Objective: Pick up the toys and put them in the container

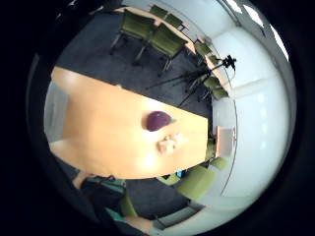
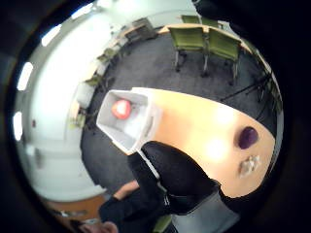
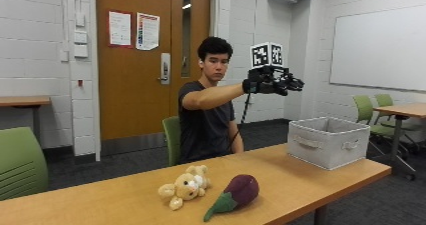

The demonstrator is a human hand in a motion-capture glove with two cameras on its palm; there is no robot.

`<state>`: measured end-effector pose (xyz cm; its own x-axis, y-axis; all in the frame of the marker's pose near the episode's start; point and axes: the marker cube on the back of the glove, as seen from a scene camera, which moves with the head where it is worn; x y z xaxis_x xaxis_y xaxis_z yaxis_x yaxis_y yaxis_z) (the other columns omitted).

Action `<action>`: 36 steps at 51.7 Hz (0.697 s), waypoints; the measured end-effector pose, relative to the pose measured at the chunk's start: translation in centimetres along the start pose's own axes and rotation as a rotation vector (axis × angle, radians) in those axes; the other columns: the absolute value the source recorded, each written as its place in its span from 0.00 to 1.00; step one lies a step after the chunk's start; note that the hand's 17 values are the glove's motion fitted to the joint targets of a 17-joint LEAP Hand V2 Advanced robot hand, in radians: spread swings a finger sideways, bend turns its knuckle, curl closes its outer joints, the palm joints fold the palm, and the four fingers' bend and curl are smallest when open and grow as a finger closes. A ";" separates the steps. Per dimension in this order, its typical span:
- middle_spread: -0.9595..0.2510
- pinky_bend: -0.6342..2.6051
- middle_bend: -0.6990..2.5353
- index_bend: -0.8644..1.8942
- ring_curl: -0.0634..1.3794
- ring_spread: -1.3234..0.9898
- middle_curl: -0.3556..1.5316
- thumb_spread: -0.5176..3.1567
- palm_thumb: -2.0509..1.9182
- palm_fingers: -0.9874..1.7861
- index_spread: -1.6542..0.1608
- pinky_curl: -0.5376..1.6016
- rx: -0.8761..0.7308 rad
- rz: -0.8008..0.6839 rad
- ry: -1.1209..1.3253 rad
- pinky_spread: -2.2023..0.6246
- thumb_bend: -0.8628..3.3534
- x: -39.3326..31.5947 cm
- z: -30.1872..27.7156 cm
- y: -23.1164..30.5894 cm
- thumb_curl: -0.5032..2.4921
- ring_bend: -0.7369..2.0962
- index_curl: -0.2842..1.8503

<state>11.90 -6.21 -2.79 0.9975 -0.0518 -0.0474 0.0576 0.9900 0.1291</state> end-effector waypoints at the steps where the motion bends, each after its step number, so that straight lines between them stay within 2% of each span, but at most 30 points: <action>1: 0.72 0.43 0.33 0.36 0.25 0.49 0.45 0.42 0.49 0.33 0.74 0.41 -0.004 0.018 -0.003 0.75 0.19 1.3 0.3 0.2 0.26 0.45 0.35; 7: 0.72 0.43 0.32 0.37 0.24 0.48 0.45 0.42 0.49 0.34 0.74 0.41 -0.045 0.095 -0.007 0.75 0.19 7.0 2.8 1.1 0.25 0.43 0.34; 19: 0.70 0.41 0.32 0.38 0.23 0.46 0.44 0.42 0.49 0.34 0.73 0.40 -0.115 0.143 -0.003 0.75 0.18 14.5 10.5 1.8 0.24 0.40 0.33; 28: 0.68 0.39 0.31 0.38 0.22 0.46 0.43 0.41 0.49 0.34 0.72 0.40 -0.193 0.177 -0.025 0.75 0.18 17.6 17.1 2.3 0.23 0.37 0.33; 36: 0.67 0.40 0.26 0.39 0.21 0.45 0.40 0.41 0.49 0.32 0.72 0.40 -0.249 0.198 -0.041 0.76 0.18 19.1 21.9 2.5 0.23 0.34 0.34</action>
<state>31.96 -7.57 18.32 0.9894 0.1450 -0.0046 -0.1445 0.9828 -0.1150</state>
